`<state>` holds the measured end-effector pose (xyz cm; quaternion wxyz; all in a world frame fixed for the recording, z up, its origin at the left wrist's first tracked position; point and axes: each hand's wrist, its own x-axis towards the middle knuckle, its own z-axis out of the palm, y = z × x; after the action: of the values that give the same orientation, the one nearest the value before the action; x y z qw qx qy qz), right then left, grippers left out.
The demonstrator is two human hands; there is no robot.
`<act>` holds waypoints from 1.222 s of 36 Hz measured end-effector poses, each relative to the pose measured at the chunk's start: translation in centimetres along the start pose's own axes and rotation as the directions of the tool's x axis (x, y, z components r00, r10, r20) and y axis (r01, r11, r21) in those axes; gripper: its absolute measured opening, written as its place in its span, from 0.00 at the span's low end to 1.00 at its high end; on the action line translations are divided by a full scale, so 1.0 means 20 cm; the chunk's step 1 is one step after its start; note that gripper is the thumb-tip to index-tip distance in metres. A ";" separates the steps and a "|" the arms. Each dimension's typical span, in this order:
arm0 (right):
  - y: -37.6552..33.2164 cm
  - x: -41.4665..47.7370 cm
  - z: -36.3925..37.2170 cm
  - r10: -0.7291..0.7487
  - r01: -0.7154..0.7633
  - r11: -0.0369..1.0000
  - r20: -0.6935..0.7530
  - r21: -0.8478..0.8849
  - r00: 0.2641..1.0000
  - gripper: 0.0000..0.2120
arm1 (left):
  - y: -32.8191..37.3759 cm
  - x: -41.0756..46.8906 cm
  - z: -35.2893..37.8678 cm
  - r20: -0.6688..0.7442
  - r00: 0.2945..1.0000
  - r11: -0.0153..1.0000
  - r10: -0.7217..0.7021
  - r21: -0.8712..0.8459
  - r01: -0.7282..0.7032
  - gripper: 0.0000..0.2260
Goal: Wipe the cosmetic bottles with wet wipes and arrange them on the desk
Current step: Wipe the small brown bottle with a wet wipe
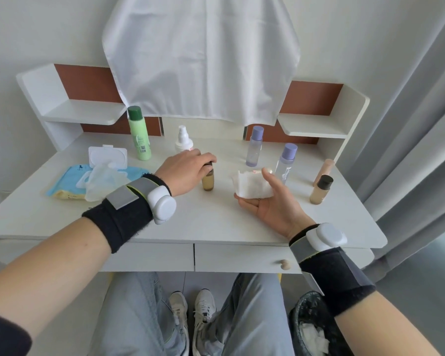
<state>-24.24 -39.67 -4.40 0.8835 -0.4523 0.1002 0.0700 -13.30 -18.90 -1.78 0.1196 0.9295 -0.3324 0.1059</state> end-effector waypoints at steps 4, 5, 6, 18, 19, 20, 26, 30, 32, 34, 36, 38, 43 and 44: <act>0.00 0.00 -0.02 0.008 -0.007 1.000 -0.045 0.018 0.999 0.13 | 0.02 0.00 -0.01 0.007 1.000 1.000 0.006 -0.002 -0.006 0.14; 0.00 -0.01 -0.03 0.009 -0.008 1.000 -0.052 0.022 0.999 0.12 | 0.03 0.00 -0.02 0.013 1.000 1.000 0.001 -0.004 -0.001 0.14; 0.00 -0.01 -0.03 0.009 -0.008 1.000 -0.056 0.025 0.998 0.12 | 0.04 0.00 -0.02 0.020 1.000 1.000 -0.006 -0.008 0.006 0.14; -0.05 -0.12 -0.05 -0.042 0.044 0.999 -0.068 0.018 0.997 0.14 | 0.19 0.03 -0.06 -0.077 0.997 0.999 -0.014 0.051 0.018 0.15; -0.06 -0.13 -0.04 -0.054 0.055 0.998 -0.064 0.015 0.996 0.14 | 0.21 0.04 -0.06 -0.109 0.994 0.999 0.006 0.033 -0.003 0.14; -0.07 -0.15 -0.05 -0.065 0.066 0.998 -0.062 0.011 0.996 0.14 | 0.25 0.05 -0.05 -0.142 0.989 0.999 0.029 0.017 -0.027 0.13; -0.16 -0.27 -0.14 -0.174 0.179 0.983 -0.112 0.038 0.978 0.07 | 0.48 0.12 -0.01 -0.193 0.972 0.973 0.136 -0.157 -0.168 0.07; -0.22 -0.36 -0.26 -0.218 0.227 0.971 -0.125 0.068 0.968 0.12 | 0.65 0.16 0.04 -0.143 0.974 0.943 0.176 -0.258 -0.209 0.06; -0.23 -0.38 -0.30 -0.216 0.226 0.972 -0.127 0.065 0.968 0.14 | 0.71 0.17 0.06 -0.123 0.977 0.929 0.174 -0.308 -0.204 0.07; -0.26 -0.42 -0.35 -0.227 0.238 0.970 -0.159 0.057 0.961 0.12 | 0.79 0.20 0.09 -0.109 0.975 0.915 0.194 -0.339 -0.220 0.07; -0.26 -0.45 -0.39 -0.229 0.242 0.969 -0.196 0.044 0.953 0.10 | 0.85 0.23 0.11 -0.107 0.973 0.904 0.207 -0.358 -0.231 0.07; -0.27 -0.47 -0.42 -0.239 0.255 0.966 -0.233 0.043 0.943 0.09 | 0.90 0.26 0.14 -0.099 0.976 0.902 0.195 -0.373 -0.218 0.07; -0.28 -0.49 -0.50 -0.243 0.288 0.953 -0.336 0.092 0.910 0.11 | 1.00 0.33 0.19 -0.041 0.980 0.902 0.195 -0.384 -0.196 0.11; -0.29 -0.49 -0.51 -0.248 0.298 0.950 -0.355 0.094 0.901 0.12 | 1.01 0.34 0.21 -0.041 0.980 0.901 0.195 -0.387 -0.195 0.12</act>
<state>-33.77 -51.67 -3.41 0.8847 -0.4011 0.1910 -0.1411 -20.65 -39.40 -0.71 0.2909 0.8491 -0.4381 0.0499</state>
